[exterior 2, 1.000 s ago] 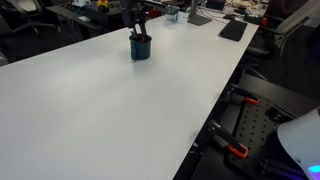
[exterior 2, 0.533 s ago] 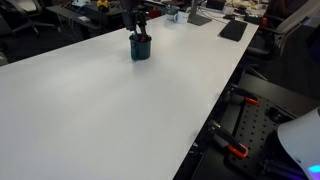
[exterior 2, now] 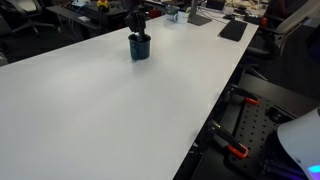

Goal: Remove the red marker from the green mug.

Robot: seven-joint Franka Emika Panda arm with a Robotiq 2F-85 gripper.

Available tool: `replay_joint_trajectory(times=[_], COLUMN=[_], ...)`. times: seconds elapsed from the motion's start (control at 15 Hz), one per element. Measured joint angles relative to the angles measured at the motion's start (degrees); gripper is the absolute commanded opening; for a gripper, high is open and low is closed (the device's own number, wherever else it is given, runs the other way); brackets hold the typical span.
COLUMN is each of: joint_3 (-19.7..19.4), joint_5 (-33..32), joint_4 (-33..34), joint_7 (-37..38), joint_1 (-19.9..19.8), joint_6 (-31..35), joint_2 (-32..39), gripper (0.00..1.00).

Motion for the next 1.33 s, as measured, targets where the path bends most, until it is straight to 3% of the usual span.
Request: replay_joint_trajectory(times=[0.13, 0.2, 1.33], joint_3=[0.0, 0.0, -0.17], joint_5=[0.0, 0.01, 0.1], joint_4=[0.0, 0.0, 0.2], joint_7=[0.0, 0.0, 2.28], joint_1=[-0.1, -0.13, -1.08], joint_6=[0.02, 0.02, 0.93], joint_2=[0.04, 0.04, -0.57], gripper=[0.17, 0.03, 0.03])
